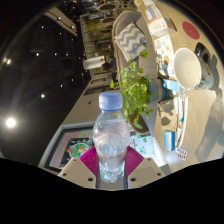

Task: Pour water

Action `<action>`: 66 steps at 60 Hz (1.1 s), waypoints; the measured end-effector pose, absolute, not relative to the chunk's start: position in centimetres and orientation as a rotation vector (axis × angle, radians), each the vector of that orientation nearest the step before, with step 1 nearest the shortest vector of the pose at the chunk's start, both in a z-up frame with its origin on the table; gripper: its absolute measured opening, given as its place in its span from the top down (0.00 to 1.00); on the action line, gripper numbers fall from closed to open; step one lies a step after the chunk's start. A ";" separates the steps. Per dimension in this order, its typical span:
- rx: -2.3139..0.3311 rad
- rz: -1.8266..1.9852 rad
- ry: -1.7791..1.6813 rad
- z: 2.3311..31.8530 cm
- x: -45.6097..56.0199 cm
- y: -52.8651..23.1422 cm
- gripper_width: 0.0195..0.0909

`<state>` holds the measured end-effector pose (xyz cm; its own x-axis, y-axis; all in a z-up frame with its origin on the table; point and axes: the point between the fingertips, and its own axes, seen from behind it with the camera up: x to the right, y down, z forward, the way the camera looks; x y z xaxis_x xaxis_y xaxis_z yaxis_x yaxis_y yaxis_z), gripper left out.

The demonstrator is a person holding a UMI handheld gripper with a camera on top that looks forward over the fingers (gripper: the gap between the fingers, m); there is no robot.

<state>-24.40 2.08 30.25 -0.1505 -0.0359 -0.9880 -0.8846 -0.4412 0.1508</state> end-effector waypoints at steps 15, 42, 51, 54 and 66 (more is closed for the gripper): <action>-1.114 2.008 1.572 25.2 -17.4 4.8 0.85; -1.387 1.921 1.374 26.0 -17.4 4.7 0.85; -1.571 1.577 0.919 30.6 -13.2 5.1 0.85; -1.612 1.422 0.778 31.8 -11.1 5.4 0.84; -1.693 0.699 0.319 33.1 0.7 6.0 0.84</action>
<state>0.67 5.98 33.12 0.7806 0.1598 -0.6043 -0.5611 -0.2468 -0.7901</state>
